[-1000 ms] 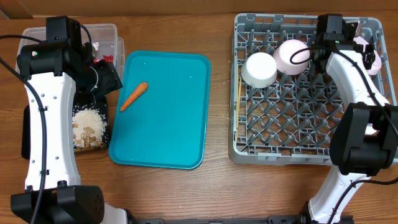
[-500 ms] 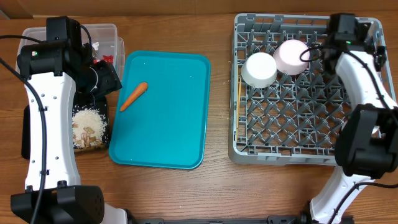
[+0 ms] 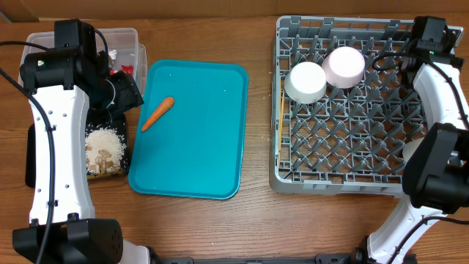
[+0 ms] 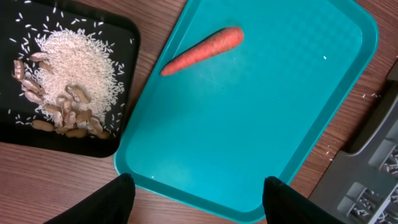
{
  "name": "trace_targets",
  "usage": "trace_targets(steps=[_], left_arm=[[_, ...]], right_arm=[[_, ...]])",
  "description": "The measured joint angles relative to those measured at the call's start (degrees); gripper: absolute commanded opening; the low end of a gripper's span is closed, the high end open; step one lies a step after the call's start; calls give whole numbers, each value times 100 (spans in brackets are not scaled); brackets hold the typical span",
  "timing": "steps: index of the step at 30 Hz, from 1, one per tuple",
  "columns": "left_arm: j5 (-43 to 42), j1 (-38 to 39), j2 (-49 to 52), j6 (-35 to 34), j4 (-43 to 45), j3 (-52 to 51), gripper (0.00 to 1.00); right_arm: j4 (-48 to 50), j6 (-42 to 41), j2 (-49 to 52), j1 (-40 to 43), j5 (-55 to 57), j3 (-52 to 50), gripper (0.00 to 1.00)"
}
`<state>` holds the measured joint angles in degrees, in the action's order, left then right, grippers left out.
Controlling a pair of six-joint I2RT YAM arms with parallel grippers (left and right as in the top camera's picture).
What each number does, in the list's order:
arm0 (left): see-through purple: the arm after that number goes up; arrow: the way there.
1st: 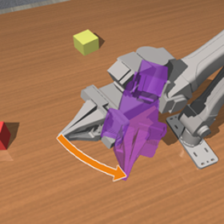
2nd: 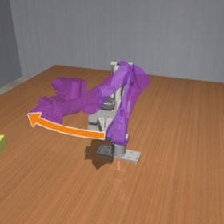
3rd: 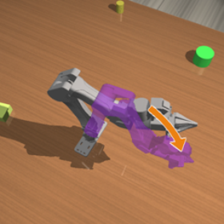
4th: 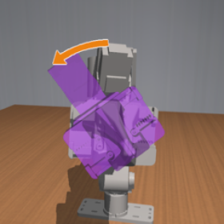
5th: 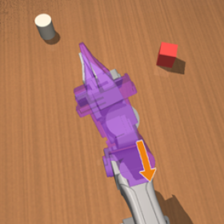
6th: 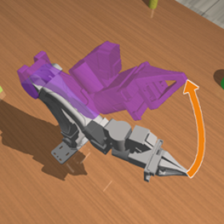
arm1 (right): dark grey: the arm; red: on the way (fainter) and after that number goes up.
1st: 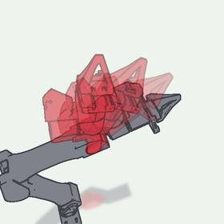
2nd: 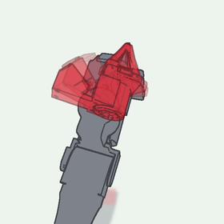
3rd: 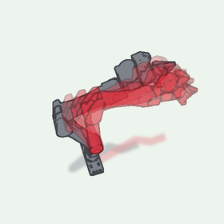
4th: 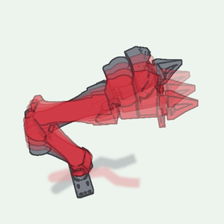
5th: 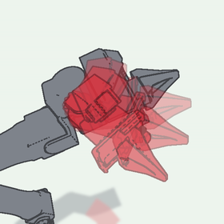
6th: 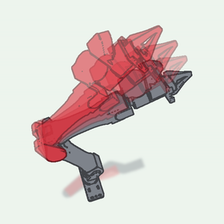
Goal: Sort waste into correct bins and load items into the dishwasher
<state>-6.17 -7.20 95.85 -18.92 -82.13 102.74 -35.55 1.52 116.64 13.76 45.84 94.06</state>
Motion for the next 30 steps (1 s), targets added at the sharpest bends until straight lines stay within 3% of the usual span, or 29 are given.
trace_targets(steps=[11,30], left_arm=[[4,0,0,0,-9,0,68],[4,0,0,0,-61,0,68]], right_arm=[[-396,-46,-256,83,-463,7,4],[-785,42,-1484,109,-1891,7,4]])
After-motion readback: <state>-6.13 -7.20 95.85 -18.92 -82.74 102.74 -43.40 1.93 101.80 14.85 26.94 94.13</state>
